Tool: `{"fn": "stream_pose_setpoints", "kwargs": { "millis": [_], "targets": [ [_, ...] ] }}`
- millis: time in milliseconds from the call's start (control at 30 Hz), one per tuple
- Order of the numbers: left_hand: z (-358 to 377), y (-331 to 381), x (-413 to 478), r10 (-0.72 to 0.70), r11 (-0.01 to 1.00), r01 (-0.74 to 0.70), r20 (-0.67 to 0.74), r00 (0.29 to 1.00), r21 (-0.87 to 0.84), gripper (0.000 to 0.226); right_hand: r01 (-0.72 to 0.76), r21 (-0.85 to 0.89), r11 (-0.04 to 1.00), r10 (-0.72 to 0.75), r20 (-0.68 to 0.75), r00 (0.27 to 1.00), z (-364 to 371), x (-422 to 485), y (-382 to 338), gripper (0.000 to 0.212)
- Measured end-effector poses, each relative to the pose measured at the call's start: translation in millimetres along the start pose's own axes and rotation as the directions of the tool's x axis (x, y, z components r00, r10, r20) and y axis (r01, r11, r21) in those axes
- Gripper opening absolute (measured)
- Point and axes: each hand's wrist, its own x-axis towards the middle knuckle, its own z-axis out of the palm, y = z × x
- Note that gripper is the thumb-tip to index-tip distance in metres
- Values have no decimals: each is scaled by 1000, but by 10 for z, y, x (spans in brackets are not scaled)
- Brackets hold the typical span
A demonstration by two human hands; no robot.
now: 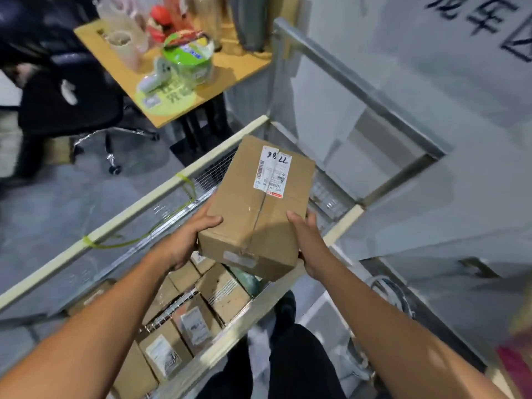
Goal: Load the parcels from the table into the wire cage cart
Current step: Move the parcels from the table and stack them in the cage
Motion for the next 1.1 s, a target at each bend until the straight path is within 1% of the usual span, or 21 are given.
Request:
{"fn": "stream_pose_setpoints", "kwargs": {
  "millis": [67,133,200,267,333,400,467,500,533,600,667,733,767,833,900,933,967,1000,1033,1067,1100],
  "targets": [
    [-161,-186,249,-29,1000,28,-31,999,-9,129,-17,-77,997,18,3,1000,-27,431,38,43],
    [-300,-432,570,-19,1000,20,-31,999,12,114,-4,-202,979,-5,-45,999,-141,973,97,47],
    [-392,-717,938,-43,999,43,-30,999,-5,108,-17,-328,944,-18,-105,994,-269,1534,143,63],
    [-384,-998,1324,-94,996,94,-35,995,-11,103,-24,-449,893,-31,-114,993,-443,2066,237,75],
    [-341,-1294,1750,-132,991,132,-20,991,-12,83,-15,-558,830,-32,-75,997,-622,2573,381,82],
    [-283,-1589,2197,-186,983,186,10,983,-1,72,-36,-671,741,53,5,999,-783,3047,572,77],
    [-222,-1978,2620,-243,967,246,48,969,-65,75,-56,-753,656,167,73,983,-934,3441,814,67],
    [-152,-2104,2800,-272,954,279,79,959,-108,80,-63,-780,623,195,77,978,-1010,3620,940,67],
    [-98,-2224,2965,-299,942,309,91,950,-129,80,-78,-806,587,208,57,977,-1070,3770,1049,70],
    [36,-2395,3237,-293,944,302,81,953,-137,55,-115,-853,509,199,-13,980,-1144,4022,1241,93],
    [104,-2619,3511,-291,930,286,13,957,-231,47,-141,-897,418,153,-83,985,-1208,4208,1370,120],
    [198,-2861,3718,-283,915,241,-90,955,-323,49,-157,-914,373,110,-124,986,-1294,4353,1458,134],
    [243,-2984,3803,-285,912,211,-174,943,-351,46,-158,-915,371,99,-131,986,-1347,4415,1499,137],
    [364,-3171,3918,-326,894,158,-366,872,-419,25,-177,-905,386,75,-161,984,-1441,4516,1607,135],
    [447,-3340,4008,-417,848,139,-481,771,-512,31,-186,-900,393,34,-188,982,-1399,4517,1670,133],
    [477,-3387,4044,-479,801,127,-499,722,-586,36,-187,-910,370,29,-190,981,-1320,4466,1669,131],
    [483,-3433,4067,-523,776,123,-523,672,-619,41,-189,-934,302,39,-186,982,-1250,4435,1691,124],
    [482,-3439,4066,-537,786,138,-555,635,-603,42,-184,-959,215,52,-177,983,-1180,4400,1701,116],
    [489,-3412,4052,-516,826,173,-597,615,-536,40,-177,-969,170,77,-166,983,-1118,4392,1725,109],
    [499,-3397,4040,-462,875,204,-632,622,-439,39,-197,-966,169,119,-178,977,-1039,4368,1734,106],
    [513,-3401,4031,-403,913,241,-647,647,-328,41,-223,-952,212,163,-190,968,-1010,4376,1793,107]
  ]
}}
